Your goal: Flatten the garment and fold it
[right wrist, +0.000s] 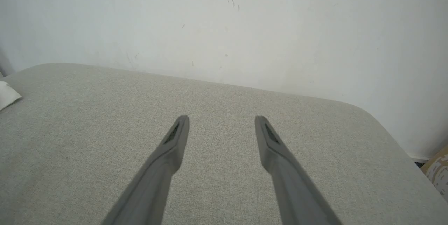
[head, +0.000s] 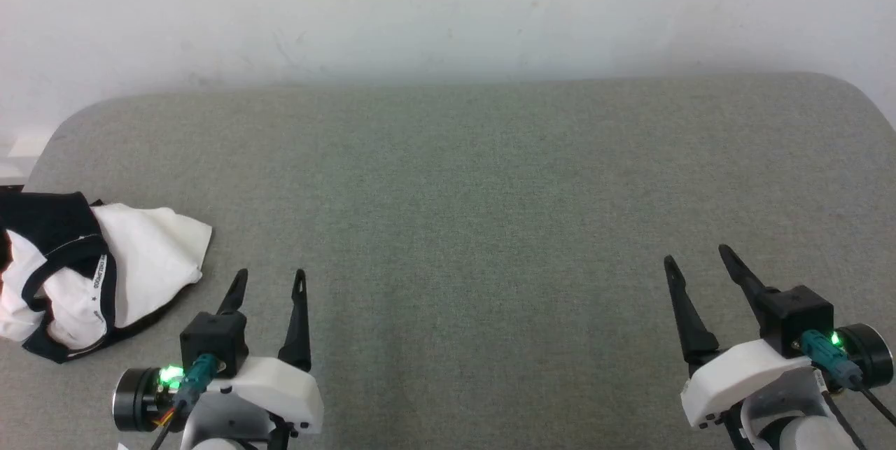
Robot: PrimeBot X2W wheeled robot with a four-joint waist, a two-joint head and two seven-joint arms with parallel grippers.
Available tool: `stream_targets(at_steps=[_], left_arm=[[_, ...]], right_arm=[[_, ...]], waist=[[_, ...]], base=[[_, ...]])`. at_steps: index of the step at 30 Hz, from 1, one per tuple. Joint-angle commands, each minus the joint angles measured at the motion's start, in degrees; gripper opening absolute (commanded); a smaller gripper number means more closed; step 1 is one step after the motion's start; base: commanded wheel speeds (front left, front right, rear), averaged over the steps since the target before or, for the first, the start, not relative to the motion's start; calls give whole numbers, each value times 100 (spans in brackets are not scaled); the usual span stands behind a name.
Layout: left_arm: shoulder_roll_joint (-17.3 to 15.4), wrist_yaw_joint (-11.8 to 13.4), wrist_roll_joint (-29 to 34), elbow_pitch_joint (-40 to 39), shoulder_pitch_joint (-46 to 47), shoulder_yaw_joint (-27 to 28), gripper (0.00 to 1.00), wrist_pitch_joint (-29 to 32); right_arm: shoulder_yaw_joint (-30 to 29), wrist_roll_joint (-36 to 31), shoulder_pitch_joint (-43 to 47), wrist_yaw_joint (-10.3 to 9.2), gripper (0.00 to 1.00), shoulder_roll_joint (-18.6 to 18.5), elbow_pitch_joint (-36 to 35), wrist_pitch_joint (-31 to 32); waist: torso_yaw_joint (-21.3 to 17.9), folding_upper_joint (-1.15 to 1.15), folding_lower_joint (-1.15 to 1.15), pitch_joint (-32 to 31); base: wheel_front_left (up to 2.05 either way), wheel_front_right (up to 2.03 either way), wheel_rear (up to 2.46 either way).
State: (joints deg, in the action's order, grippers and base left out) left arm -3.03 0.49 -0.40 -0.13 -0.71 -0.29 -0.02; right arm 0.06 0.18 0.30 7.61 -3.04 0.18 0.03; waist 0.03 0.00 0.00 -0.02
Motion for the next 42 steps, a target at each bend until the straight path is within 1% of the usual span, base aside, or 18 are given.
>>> stream_targets(at_steps=[1,13,21,31,42], left_arm=[[0,3,-20,-3,7,4,100,-11],[-10,25,-60,-17,30,14,100,-85],[-26,65,-91,3,67,46,100,-162],[-92,103,-148,89,130,118,100,-339],[-160,105,-256,182,209,189,100,-546]], right_arm=[[2,2,-3,-1,100,-1,-9,4],[-26,96,-13,-2,100,3,-71,-21],[-16,157,-2,-3,100,4,-129,2],[22,259,14,-4,100,6,-237,87],[98,444,-21,-5,100,7,-373,189]], waist=[[3,0,0,0],[59,0,0,-6],[217,0,0,-14],[607,0,0,-39],[1146,0,0,-53]], base=[[0,0,0],[0,0,0],[0,0,0],[0,0,0],[0,0,0]])
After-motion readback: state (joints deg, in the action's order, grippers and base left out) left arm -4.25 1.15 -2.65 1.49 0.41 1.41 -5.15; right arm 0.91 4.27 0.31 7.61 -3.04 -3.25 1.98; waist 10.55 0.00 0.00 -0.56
